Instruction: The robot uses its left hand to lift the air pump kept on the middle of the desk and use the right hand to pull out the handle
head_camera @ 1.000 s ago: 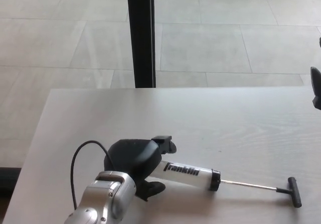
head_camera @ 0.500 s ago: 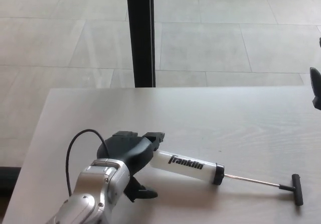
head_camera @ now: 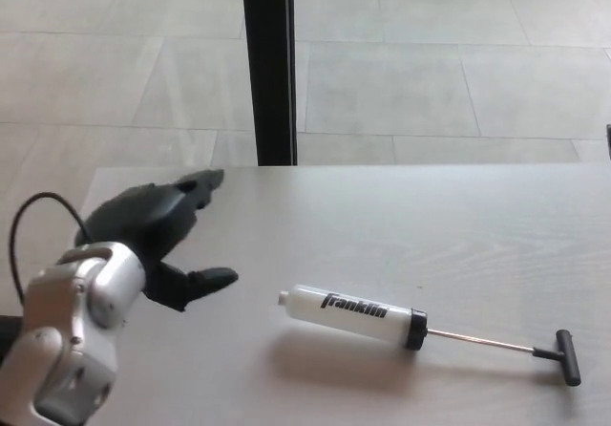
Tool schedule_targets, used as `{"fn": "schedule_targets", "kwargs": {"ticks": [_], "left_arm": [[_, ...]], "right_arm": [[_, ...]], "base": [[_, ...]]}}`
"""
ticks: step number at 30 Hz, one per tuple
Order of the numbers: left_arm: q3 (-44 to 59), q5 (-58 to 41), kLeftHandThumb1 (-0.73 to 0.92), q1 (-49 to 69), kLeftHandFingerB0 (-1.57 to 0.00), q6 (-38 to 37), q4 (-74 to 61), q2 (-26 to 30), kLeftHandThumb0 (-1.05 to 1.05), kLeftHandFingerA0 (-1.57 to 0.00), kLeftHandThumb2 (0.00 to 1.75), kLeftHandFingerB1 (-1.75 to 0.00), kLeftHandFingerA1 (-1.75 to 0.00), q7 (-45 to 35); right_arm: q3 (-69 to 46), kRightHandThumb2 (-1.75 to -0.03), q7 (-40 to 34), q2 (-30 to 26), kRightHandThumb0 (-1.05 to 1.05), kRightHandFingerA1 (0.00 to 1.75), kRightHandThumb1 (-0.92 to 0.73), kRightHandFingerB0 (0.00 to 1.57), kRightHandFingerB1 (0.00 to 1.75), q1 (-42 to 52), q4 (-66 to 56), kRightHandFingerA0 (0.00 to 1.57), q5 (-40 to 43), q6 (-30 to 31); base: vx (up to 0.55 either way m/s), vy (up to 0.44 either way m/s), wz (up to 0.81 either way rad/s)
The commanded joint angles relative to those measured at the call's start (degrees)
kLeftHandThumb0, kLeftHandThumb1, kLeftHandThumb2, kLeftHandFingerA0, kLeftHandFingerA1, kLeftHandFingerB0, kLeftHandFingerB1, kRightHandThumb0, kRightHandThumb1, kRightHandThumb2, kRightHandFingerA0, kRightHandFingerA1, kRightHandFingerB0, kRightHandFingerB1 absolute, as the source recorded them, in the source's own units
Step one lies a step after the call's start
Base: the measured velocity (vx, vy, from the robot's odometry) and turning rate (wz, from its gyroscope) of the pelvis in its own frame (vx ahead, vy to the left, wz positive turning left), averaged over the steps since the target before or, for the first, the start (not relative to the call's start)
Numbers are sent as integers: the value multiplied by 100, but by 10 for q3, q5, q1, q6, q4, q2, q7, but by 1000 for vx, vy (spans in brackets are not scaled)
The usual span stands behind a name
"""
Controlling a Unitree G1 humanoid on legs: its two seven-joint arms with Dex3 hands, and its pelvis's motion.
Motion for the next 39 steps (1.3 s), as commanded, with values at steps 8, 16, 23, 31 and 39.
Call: {"fn": "schedule_targets", "kwargs": {"ticks": [8, 16, 23, 31, 39], "left_arm": [[534, -343, 62, 132, 0, -85, 223, 104, -68, -1, 99, -27, -37, 44], [679, -383, 79, 260, -7, -100, 354, 128, -70, 0, 63, -37, -52, 85], [818, -478, 76, 287, -26, -86, 424, 83, -67, -27, 63, -45, -69, 157], [800, -452, 76, 356, -28, -107, 580, 76, -58, -24, 62, -47, -60, 179], [823, -476, 65, 339, -22, -51, 587, 43, -50, -15, 83, -53, -58, 144]], "right_arm": [[-202, -104, -19, -266, -86, 48, -65, 10, 42, 47, 217, 5, 65, -78], [-330, -106, -61, -406, -38, 56, -47, 0, 50, 154, 386, 6, 126, -78], [-442, -65, -86, -393, -84, 51, -81, 14, 35, 278, 437, 4, 202, -74], [-468, -101, -127, -332, -80, 70, -62, 18, 47, 361, 467, 28, 211, -71], [-564, -102, -94, -242, -79, 110, -64, 20, 54, 315, 468, 69, 301, -81]], "base": [[0, 0, 0], [0, 0, 0], [0, 0, 0], [0, 0, 0], [0, 0, 0]]}}
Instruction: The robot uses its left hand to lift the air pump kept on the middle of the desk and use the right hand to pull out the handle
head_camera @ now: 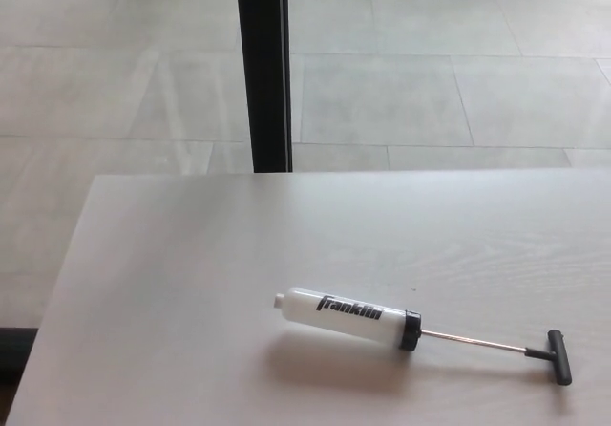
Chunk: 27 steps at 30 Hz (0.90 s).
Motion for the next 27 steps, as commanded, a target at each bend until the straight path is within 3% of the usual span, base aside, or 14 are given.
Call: {"fn": "schedule_targets", "kwargs": {"ticks": [1, 2, 5, 6, 7, 8, 11, 15, 18, 21, 23, 25, 26, 27], "left_arm": [[162, -217, 65, 17, -22, -4, 142, -26, -50, -15, 83, -53, -58, 98], [143, -196, 73, 16, -25, 8, 125, -28, -48, -18, 61, -47, -57, 93], [142, -192, 75, 17, -26, 3, 123, -29, -46, -18, 62, -48, -58, 96], [139, -187, 75, 16, -26, 2, 131, -25, -44, -21, 62, -51, -61, 111], [139, -187, 75, 16, -26, 1, 133, -24, -44, -21, 62, -51, -61, 113], [135, -184, 75, 20, -26, 4, 137, -23, -43, -22, 61, -52, -63, 117], [123, -177, 58, 37, -33, 11, 140, -33, -52, -25, 96, -61, -64, 120], [129, -200, 55, 37, -27, 6, 166, -22, -41, -20, 98, -59, -61, 121], [139, -227, 80, 34, -30, 0, 173, -21, -39, -20, 63, -48, -59, 114], [122, -225, 59, 42, -24, 17, 144, -29, -43, -19, 100, -56, -59, 109], [102, -217, 82, 57, -25, 49, 89, -47, -45, -35, 64, -53, -71, 131], [98, -233, 56, 72, -17, 74, 45, -61, -41, -34, 102, -56, -67, 133], [90, -235, 77, 80, -28, 65, 48, -60, -43, -31, 63, -52, -64, 125], [80, -233, 56, 80, -22, 55, 60, -56, -45, -33, 99, -57, -65, 128]], "right_arm": [[-201, -102, -72, 32, -79, 110, -64, 20, 54, 20, 97, 69, 213, -52], [-207, -65, -58, 48, -71, 103, -82, 15, 40, 11, 95, 46, 219, -37], [-224, -100, -62, 65, -69, 71, -65, 9, 49, -9, 98, 30, 228, -19], [-228, -64, -68, 70, -68, 65, -82, 15, 41, -17, 99, 12, 229, -17], [-231, -64, -69, 70, -68, 65, -82, 15, 41, -18, 99, 12, 228, -17], [-226, -64, -67, 82, -66, 117, -83, 14, 39, -23, 97, 16, 221, -22], [-214, -97, -69, 96, -65, 66, -64, 12, 50, -40, 94, 22, 206, -23], [-210, -64, -68, 115, -66, 64, -83, 16, 43, -55, 90, 14, 207, -21], [-197, -111, -63, 122, -38, 55, -55, 0, 52, -62, 92, 2, 202, -25], [-191, -97, -66, 128, -71, 69, -64, 6, 48, -70, 94, 20, 206, -29], [-173, -64, -61, 131, -69, 86, -81, 19, 42, -77, 94, 33, 200, -28], [-152, -63, -46, 139, -69, 67, -79, 17, 41, -69, 87, 21, 198, -31], [-138, -97, -52, 141, -71, 70, -61, 12, 49, -64, 85, 33, 193, -29], [-123, -98, -50, 143, -70, 66, -62, 12, 48, -60, 85, 32, 185, -35]], "base": [[0, 0, 0], [0, 0, 0], [0, 0, 0], [0, 0, 0], [0, 0, 0], [0, 0, 0], [0, 0, 0], [0, 0, 0], [0, 0, 0], [0, 0, 0], [0, 0, 0], [0, 0, 0], [0, 0, 0], [0, 0, 0]]}}
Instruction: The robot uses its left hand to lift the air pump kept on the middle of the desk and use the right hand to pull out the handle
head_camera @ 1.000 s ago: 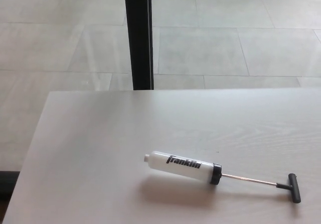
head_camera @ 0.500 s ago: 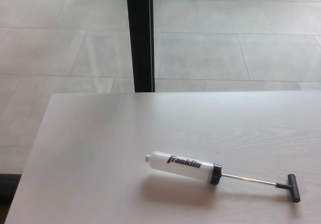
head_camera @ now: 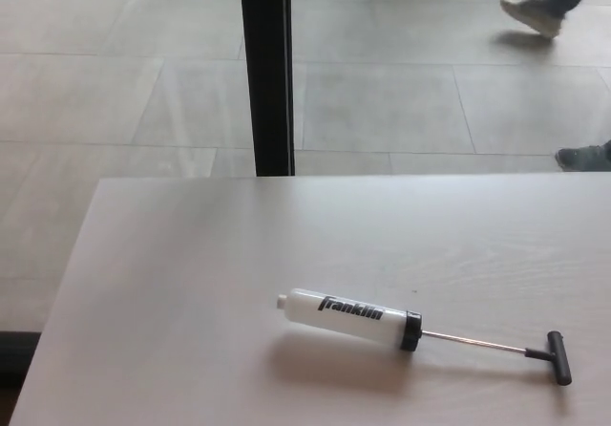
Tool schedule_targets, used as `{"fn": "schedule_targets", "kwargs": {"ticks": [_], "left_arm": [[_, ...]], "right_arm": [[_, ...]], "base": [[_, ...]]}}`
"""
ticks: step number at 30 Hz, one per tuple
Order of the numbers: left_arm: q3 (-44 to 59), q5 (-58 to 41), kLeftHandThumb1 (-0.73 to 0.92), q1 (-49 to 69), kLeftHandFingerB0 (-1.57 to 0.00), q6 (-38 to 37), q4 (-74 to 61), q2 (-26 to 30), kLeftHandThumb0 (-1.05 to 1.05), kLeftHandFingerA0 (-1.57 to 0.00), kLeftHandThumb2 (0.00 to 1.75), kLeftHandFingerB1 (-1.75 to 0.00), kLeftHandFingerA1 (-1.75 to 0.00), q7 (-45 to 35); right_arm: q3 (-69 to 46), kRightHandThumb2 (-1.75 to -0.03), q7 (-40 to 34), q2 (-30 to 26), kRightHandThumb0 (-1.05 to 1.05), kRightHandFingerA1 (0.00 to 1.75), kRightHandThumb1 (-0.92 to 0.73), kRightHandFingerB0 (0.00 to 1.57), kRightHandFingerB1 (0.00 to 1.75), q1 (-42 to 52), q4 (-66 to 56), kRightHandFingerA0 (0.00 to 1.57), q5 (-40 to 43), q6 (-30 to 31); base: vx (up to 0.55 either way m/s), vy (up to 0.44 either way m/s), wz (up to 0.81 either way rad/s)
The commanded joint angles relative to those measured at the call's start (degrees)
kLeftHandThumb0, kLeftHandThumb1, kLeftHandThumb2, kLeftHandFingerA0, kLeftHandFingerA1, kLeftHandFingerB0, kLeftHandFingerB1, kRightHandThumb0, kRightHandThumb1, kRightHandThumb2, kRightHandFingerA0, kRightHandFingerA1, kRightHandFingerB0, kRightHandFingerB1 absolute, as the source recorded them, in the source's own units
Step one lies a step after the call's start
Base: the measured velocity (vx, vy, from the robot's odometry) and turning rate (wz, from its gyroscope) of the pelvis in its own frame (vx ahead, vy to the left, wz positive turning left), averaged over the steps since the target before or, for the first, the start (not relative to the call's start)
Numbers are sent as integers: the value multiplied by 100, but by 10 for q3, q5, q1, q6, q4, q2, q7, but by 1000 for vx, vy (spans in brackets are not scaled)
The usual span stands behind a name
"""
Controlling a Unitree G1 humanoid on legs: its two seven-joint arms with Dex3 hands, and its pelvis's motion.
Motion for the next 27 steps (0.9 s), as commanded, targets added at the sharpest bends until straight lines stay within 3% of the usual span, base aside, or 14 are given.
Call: {"fn": "schedule_targets", "kwargs": {"ticks": [1, 2, 3, 5, 7, 8, 11, 13, 15, 17, 22, 24, 25, 27], "left_arm": [[-37, -37, 80, 18, -33, 9, 7, 8, -44, -38, 62, -50, -62, 24], [-42, -40, 78, 10, -35, -13, 41, 18, -42, -40, 61, -50, -61, 31], [-48, -44, 75, 4, -37, -21, 62, 25, -41, -43, 62, -52, -63, 39], [-75, -41, 77, 1, -35, -41, 97, 40, -42, -44, 63, -51, -63, 28], [-101, -34, 77, 3, -42, -50, 94, 41, -46, -55, 62, -53, -69, 43], [-133, -20, 79, 7, -36, -50, 77, 44, -45, -49, 63, -47, -59, 28], [-161, -37, 79, 18, -32, -58, 54, 44, -44, -43, 62, -47, -57, -4], [-195, -21, 74, 1, -42, -63, 84, 57, -43, -53, 61, -49, -60, 14], [-221, -17, 74, 2, -44, -82, 98, 62, -43, -53, 61, -48, -58, 7], [-235, -27, 74, 5, -45, -85, 98, 65, -43, -56, 61, -50, -61, 1], [-240, -50, 73, 5, -46, -65, 84, 68, -44, -57, 61, -49, -59, 14], [-239, -56, 72, 3, -46, -79, 95, 68, -44, -58, 61, -51, -63, 17], [-242, -55, 71, 4, -52, -78, 93, 68, -45, -68, 63, -56, -76, 20], [-247, -54, 71, 6, -52, -76, 91, 68, -45, -68, 63, -56, -76, 24]], "right_arm": [[41, -64, 0, 11, -70, 65, -79, 16, 36, 12, -8, 32, 17, -24], [48, -98, 4, 14, -71, 66, -62, 11, 48, 14, -12, 31, 20, -30], [53, -63, 4, 14, -70, 65, -78, 19, 38, 16, -12, 32, 23, -31], [72, -64, -2, 9, -70, 63, -79, 21, 38, 23, -9, 33, 18, -27], [78, -63, 4, 11, -68, 62, -78, 21, 36, 32, -12, 36, 28, -25], [85, -63, 16, 17, -65, 68, -76, 23, 36, 35, -11, 35, 29, -29], [113, -62, 23, 28, -63, 66, -74, 28, 37, 39, -15, 35, 20, -46], [137, -62, 33, 31, -61, 63, -74, 28, 37, 40, -16, 35, 13, -52], [153, -62, 39, 32, -62, 62, -74, 29, 36, 41, -13, 33, 13, -56], [169, -62, 47, 37, -67, 74, -72, 29, 38, 46, -14, 36, 13, -60], [193, -62, 41, 42, -67, 76, -71, 31, 38, 42, -13, 36, 20, -62], [184, -62, 54, 42, -67, 72, -72, 29, 38, 39, -10, 31, 37, -59], [186, -62, 54, 42, -65, 71, -73, 27, 37, 42, -14, 33, 36, -59], [190, -62, 53, 42, -65, 71, -73, 27, 37, 44, -19, 33, 35, -59]], "base": [[0, 0, 0], [0, 0, 0], [0, 0, 0], [0, 0, 0], [0, 0, 0], [0, 0, 0], [0, 0, 0], [0, 0, 0], [0, 0, 0], [0, 0, 0], [0, 0, 0], [0, 0, 0], [0, 0, 0], [0, 0, 0]]}}
